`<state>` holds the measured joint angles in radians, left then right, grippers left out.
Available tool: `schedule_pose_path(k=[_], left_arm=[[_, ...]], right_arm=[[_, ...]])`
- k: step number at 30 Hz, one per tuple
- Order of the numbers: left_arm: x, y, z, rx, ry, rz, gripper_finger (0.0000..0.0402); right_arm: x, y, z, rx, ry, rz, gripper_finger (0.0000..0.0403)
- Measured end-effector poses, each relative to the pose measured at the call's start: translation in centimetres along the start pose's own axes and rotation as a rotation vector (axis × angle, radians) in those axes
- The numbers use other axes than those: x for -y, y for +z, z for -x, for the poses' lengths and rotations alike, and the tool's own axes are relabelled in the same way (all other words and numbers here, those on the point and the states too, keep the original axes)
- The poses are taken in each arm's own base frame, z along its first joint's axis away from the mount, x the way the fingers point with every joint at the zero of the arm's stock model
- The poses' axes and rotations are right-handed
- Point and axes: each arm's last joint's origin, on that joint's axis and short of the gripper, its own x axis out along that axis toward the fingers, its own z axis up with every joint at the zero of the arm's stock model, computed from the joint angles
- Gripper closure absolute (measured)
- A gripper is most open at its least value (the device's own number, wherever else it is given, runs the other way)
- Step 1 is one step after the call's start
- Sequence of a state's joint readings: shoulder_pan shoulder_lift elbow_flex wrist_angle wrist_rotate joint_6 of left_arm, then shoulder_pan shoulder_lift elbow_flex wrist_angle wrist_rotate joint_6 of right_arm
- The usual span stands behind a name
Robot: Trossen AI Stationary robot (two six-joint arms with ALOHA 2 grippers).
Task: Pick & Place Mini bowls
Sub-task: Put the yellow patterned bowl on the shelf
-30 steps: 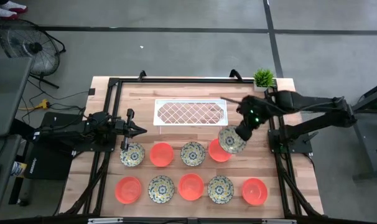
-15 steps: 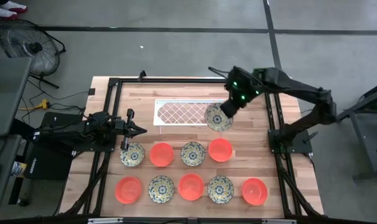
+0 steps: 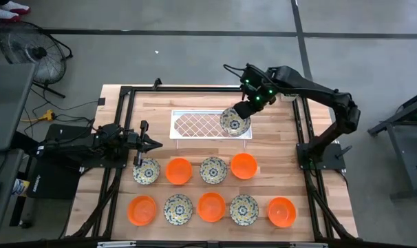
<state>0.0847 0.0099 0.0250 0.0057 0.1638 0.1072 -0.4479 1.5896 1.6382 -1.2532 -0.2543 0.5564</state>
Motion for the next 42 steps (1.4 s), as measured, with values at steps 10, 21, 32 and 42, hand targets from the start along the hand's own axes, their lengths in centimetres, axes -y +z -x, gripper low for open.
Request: schedule_pose_path(k=[10, 21, 32, 42], left_arm=[[0.0, 0.0, 0.0, 0.000, 0.000, 0.000, 0.0401], [0.0, 0.0, 0.0, 0.000, 0.000, 0.000, 0.0401], [0.0, 0.0, 0.0, 0.000, 0.000, 0.000, 0.0401], [0.0, 0.0, 0.0, 0.000, 0.000, 0.000, 0.0401]], right_arm=[[0.2, 1.0, -1.6, -0.029, -0.007, -0.002, 0.0403], [0.3, 1.2, -1.7, -0.014, -0.023, 0.003, 0.0403], [0.3, 1.8, -2.7, -0.013, -0.036, -0.051, 0.0403], [0.4, 1.7, -2.7, -0.020, -0.055, -0.056, 0.0403]])
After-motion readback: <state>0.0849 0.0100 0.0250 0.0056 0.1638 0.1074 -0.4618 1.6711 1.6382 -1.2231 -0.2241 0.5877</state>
